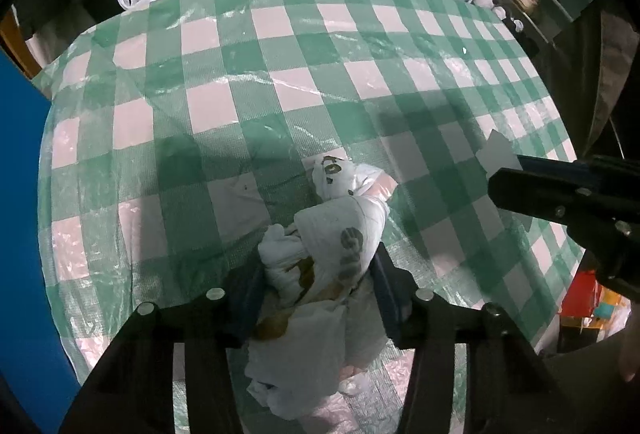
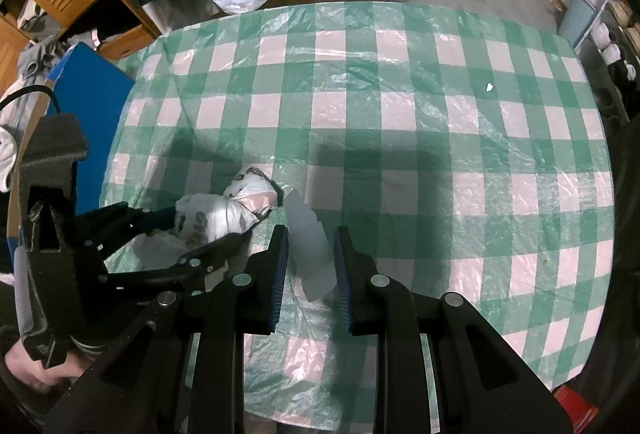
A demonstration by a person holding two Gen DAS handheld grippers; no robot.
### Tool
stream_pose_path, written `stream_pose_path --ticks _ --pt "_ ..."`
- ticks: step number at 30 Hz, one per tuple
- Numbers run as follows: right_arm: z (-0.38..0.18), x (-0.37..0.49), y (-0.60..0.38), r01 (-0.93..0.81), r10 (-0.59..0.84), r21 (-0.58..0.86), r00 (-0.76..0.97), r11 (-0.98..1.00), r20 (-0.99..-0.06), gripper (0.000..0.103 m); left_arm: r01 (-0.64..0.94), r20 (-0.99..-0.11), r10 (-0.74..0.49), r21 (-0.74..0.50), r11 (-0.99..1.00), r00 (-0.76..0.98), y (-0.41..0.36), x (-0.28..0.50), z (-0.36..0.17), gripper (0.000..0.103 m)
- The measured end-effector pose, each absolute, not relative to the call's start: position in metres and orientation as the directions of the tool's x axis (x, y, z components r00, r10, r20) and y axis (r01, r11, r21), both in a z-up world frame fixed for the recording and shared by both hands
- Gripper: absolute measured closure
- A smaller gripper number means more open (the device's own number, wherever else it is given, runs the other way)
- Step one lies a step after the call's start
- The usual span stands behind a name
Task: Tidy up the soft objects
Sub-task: 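Lift the plastic bag and strip with both grippers and carry them over the box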
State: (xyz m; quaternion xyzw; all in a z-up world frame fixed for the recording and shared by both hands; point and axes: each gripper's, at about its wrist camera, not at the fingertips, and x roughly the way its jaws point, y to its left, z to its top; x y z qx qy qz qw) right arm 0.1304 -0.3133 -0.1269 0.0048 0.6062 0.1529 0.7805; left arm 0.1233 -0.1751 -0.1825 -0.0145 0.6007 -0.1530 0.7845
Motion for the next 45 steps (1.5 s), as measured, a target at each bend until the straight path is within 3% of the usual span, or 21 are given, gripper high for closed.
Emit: stream_pose_path --ticks 45 --pt "-0.03 0.098 -0.259 -0.364 0.311 0.179 0.345 0.914 -0.886 0.081 0.162 -0.846 -0.229 -0.171 0.972 0.481 -0.109 0.072 -0.046 0.057"
